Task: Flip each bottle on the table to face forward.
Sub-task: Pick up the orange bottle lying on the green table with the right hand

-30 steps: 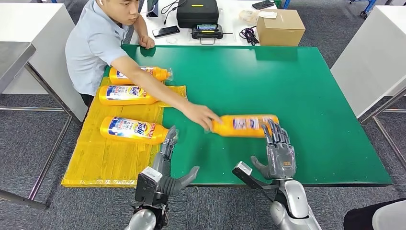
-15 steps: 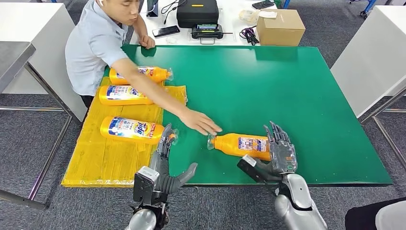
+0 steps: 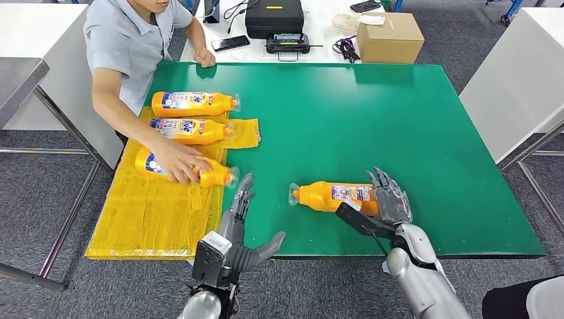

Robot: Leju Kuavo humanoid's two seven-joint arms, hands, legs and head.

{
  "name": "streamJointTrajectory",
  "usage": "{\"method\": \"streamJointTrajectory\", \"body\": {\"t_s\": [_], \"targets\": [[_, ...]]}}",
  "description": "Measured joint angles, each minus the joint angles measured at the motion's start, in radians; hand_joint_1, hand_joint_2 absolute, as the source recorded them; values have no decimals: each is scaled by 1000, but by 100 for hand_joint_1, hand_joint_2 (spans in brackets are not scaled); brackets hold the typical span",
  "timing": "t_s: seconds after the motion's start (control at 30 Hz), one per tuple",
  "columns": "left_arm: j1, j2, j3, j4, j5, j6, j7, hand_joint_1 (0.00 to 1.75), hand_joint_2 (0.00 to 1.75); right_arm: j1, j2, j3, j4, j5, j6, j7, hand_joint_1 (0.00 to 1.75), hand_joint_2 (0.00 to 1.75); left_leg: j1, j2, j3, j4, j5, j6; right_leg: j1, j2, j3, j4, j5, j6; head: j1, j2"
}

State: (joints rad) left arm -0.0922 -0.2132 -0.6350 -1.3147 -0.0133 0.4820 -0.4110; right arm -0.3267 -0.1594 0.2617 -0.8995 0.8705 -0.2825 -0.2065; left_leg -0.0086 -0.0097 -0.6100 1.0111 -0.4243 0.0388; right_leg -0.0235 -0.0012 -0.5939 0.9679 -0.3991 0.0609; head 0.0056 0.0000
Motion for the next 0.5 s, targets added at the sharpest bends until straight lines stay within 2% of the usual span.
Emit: {"method": "streamJointTrajectory", "body": {"t_s": [0.23, 0.5], "targets": [[-28, 0, -20, 9, 3, -10, 6, 0, 175, -107, 16, 13, 147, 19, 4, -4, 0, 175, 0, 0, 0, 0, 1, 0, 0, 0, 0, 0, 1, 1, 0, 0], [-41, 0, -28, 12, 3, -11, 6, 0, 175, -149, 30, 24, 216, 27, 1, -6, 0, 175, 0, 0, 0, 0, 1, 0, 0, 0, 0, 0, 0, 1, 0, 0]]}}
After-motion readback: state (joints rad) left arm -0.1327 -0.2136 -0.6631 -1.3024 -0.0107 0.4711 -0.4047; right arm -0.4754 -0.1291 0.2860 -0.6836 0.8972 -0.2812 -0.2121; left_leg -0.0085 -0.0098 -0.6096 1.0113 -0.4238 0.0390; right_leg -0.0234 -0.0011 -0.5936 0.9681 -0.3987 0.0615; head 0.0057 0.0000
